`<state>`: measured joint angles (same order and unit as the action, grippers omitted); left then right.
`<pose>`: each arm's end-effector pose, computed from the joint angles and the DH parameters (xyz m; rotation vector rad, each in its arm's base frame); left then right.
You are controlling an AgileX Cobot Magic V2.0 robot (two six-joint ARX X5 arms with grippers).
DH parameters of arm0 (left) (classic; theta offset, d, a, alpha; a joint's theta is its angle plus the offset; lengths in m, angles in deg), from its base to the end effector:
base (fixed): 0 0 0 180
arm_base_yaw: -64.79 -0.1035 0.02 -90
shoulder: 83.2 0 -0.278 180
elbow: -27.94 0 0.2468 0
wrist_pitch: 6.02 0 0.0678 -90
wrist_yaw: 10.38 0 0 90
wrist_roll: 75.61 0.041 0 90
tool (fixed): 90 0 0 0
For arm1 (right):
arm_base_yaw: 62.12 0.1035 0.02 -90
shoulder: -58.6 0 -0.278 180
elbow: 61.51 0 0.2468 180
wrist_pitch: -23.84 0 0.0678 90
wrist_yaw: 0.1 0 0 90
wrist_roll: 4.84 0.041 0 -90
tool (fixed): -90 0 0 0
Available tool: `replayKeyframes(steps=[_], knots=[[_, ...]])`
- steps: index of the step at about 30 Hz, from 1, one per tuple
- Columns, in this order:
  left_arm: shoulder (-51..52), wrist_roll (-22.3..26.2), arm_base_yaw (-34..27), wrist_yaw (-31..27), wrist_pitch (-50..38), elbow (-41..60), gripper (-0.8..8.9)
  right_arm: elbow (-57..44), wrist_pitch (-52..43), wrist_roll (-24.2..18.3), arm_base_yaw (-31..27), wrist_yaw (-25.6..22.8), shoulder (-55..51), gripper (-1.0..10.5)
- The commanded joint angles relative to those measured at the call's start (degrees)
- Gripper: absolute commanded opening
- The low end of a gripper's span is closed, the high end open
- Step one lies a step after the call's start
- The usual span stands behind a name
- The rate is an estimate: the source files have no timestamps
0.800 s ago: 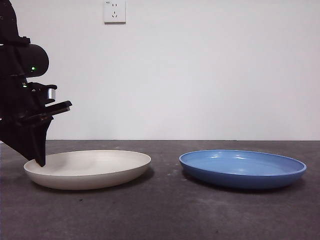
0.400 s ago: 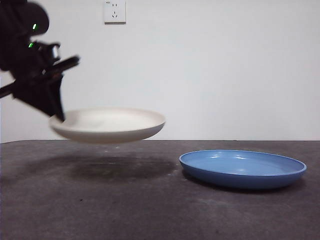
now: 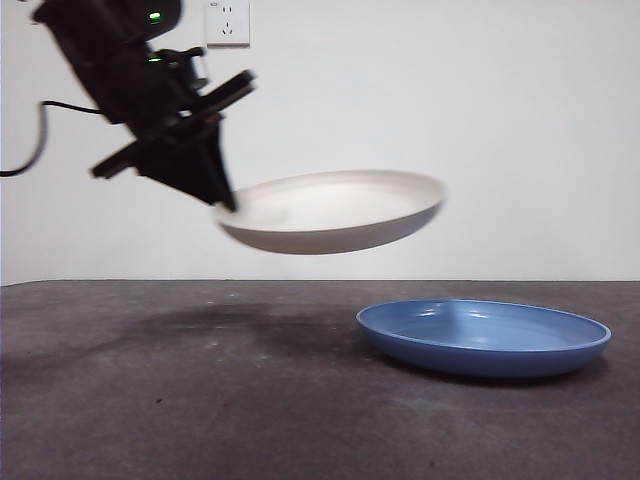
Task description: Pick up the white plate, put it on the blue plate, put it on desk
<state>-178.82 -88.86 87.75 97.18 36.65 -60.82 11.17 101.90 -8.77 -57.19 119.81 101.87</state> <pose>0.3282 -0.1525 0.2694 -0.1658 0.9525 -0.5565 0.0987 0.0290 0.3377 0.1238 0.8205 0.5986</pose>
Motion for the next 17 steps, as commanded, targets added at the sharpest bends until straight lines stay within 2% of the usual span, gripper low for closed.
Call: replayKeyframes(steps=[1,7,17], knots=[[-3.7,-2.6,2.1,0.2,-0.8,-2.9,0.09,1.1,-0.6,1.6,0.2,0.0,0.4,4.0],[-11.3,-4.4,6.4,0.2,-0.6,-9.6,0.09,1.1,-0.5,2.1,0.2,0.0,0.3,4.0],[-25.2,-4.3,11.2,-1.5,5.1,-23.6,0.09,1.1,-0.5,2.5,0.2,-0.2,0.0,4.0]])
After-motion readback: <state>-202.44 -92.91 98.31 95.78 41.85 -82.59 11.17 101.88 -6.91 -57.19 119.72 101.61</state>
